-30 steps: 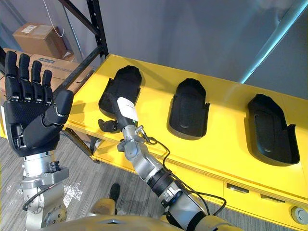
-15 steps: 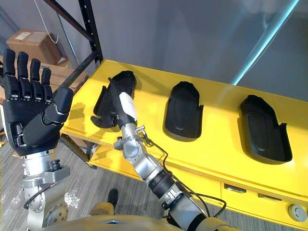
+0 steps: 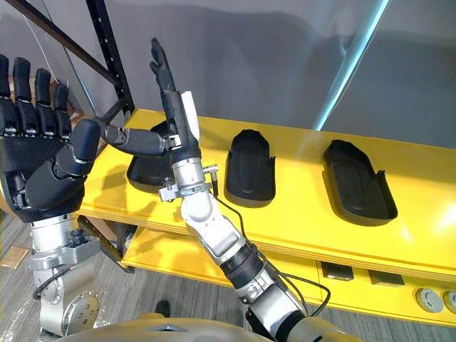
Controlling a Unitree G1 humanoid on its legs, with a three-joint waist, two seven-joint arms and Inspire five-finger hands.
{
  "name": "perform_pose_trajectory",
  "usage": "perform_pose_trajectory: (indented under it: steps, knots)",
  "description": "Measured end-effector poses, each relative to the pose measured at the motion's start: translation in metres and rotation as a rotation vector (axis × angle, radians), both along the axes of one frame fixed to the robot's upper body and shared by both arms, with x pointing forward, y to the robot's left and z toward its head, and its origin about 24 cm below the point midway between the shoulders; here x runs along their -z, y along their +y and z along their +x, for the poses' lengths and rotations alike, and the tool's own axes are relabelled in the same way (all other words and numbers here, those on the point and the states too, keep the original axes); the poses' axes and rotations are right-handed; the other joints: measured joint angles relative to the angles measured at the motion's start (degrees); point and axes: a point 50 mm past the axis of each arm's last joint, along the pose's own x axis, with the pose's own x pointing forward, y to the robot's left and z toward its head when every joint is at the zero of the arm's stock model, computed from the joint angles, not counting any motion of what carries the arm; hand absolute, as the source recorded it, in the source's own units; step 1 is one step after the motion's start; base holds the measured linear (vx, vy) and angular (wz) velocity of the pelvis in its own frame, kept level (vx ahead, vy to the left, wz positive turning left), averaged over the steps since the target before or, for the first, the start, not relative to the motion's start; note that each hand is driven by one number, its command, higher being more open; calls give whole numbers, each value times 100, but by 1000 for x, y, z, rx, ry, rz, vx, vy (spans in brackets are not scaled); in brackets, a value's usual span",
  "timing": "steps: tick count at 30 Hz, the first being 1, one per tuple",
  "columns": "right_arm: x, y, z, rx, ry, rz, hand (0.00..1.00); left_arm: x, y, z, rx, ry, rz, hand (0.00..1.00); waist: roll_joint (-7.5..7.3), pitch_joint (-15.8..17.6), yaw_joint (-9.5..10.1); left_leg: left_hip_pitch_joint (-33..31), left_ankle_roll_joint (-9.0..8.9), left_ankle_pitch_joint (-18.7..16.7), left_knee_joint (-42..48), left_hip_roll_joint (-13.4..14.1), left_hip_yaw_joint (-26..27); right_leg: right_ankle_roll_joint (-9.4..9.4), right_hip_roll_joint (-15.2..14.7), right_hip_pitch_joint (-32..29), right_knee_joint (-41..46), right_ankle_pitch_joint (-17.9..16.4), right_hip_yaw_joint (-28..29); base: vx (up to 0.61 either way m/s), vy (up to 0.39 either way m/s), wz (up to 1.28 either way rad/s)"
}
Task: Walk over and take three plastic housings, then place them on the shelf
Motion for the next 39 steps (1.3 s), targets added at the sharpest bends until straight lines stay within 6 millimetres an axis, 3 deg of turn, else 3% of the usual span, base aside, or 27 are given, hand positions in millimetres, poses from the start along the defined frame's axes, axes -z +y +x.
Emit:
perform_pose_trajectory:
  steps: [3,4,6,8,9,11,14,16,17,24,32,39]
  knots:
    - [-7,-24,2,29,-32,65,100,0,6,0,-44,11,15,100,-15,-9,1,-1,2,1,0,-3,23,-5,-2,-3,-23,7,14,1,-4,-2]
    - [-7,-46,1,82,-40,107,100,1,12,0,-91,29,35,100,-32,-20,-2,0,3,-3,-1,-4,48,1,-3,-14,-27,11,39,7,-8,-7]
    - [-4,-70,-2,168,-50,134,100,6,19,2,-143,59,67,100,-47,-29,-3,18,6,-11,-1,-3,99,6,-6,-25,-30,16,82,16,-10,-14]
    - [13,-122,-9,358,-15,149,100,16,29,4,-214,130,96,100,-66,-43,-39,93,8,-68,-2,-1,251,14,-14,-47,-43,25,229,20,-8,-30]
    - [15,-128,-10,379,-9,150,100,17,31,3,-223,134,97,100,-69,-48,-50,94,5,-77,-2,0,270,13,-14,-61,-44,25,248,9,-3,-31]
    - [29,-169,-21,526,43,180,100,17,37,1,-255,141,102,100,-69,-53,-192,76,6,-103,-2,9,421,30,-10,-162,-82,48,385,20,-4,-30]
    - [47,-209,-41,664,106,184,100,19,44,-4,-285,150,119,100,-31,-85,-378,92,-3,-139,-1,8,613,48,-7,-239,-157,143,574,52,-3,-33]
    - [55,-222,-50,714,137,161,100,20,48,-6,-304,160,121,100,-8,-100,-513,104,-19,-162,0,15,677,53,-1,-276,-155,149,642,49,-1,-17]
    - [61,-241,-84,799,164,163,100,22,54,-12,-370,160,64,100,-41,51,-797,278,-31,-340,0,13,981,65,-15,-305,-135,143,917,11,-2,-5]
    - [62,-239,-84,794,170,170,100,22,54,-12,-377,162,63,100,-51,129,-796,271,-28,-337,2,13,975,64,-14,-316,-131,144,920,0,0,0]
    - [76,-211,-78,679,256,196,100,21,53,-13,-491,179,120,100,-72,276,-778,85,-4,-303,22,4,874,65,-14,-480,-127,151,908,7,-1,3]
    - [76,-206,-74,675,266,194,100,15,51,-15,-539,141,142,100,-100,302,-769,123,-11,-314,29,5,904,66,-8,-465,-123,150,937,23,-2,-1]
